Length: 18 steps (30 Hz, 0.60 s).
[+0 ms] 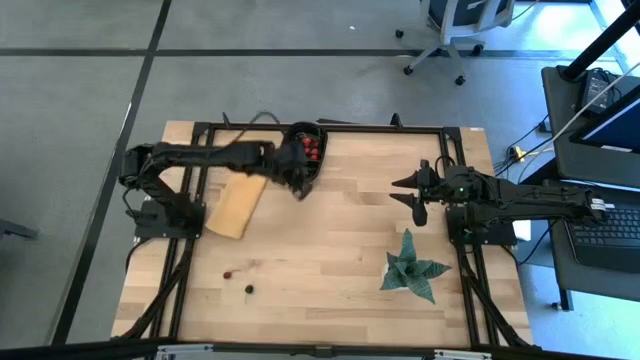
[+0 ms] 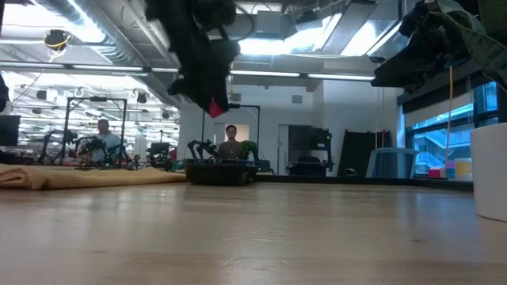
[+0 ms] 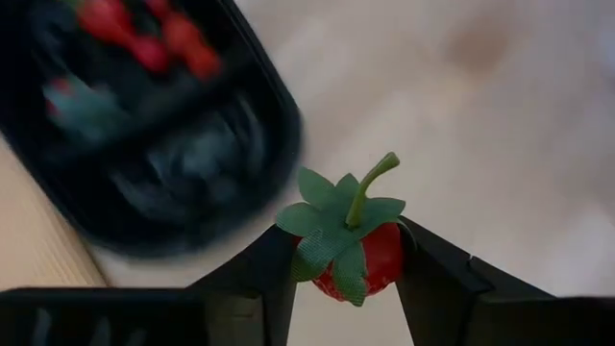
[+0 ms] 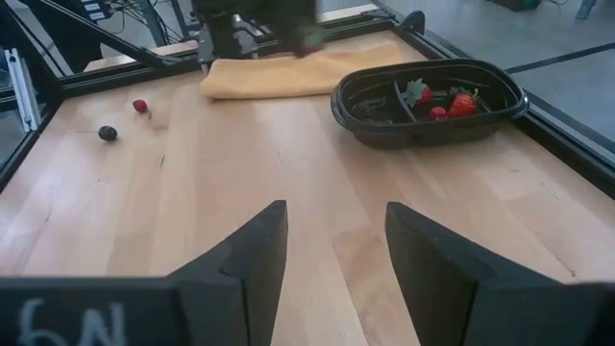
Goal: Pick and placing Produce into tupperware
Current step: Put the red strawberry into the black bin
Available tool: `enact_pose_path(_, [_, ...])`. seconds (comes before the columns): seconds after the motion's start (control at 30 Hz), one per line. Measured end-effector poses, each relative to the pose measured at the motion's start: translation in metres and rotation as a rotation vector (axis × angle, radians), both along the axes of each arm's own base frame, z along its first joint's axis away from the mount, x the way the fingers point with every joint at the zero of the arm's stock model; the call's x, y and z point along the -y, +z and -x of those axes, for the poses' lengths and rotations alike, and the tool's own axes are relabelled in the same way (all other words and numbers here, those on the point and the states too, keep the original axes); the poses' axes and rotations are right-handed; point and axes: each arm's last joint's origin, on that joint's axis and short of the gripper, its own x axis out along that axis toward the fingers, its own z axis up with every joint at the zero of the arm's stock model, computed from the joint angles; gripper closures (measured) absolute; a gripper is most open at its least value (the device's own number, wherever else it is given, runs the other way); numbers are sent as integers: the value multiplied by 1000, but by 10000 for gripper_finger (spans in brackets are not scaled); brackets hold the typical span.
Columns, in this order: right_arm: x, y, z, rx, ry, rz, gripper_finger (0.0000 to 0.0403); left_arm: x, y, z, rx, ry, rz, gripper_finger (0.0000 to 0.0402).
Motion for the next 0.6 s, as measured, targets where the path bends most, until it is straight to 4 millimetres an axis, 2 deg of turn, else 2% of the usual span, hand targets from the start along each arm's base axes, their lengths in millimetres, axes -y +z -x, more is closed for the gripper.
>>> enact_pose_path(0.13, [1,0,0,1,-36,2,224,-39,-1,0,65,70,-42,259])
enact_pose_path(0.27, [2,0,1,3,-86,2,224,-67,-5,2,91,110,-84,258])
enact_pose_path(0.4, [3,0,0,3,-98,6,224,-88,-16,4,64,137,-97,259])
enact_pose_path(0.6, [4,0,-1,-1,-115,6,224,-111,-44,1,11,182,-80,257])
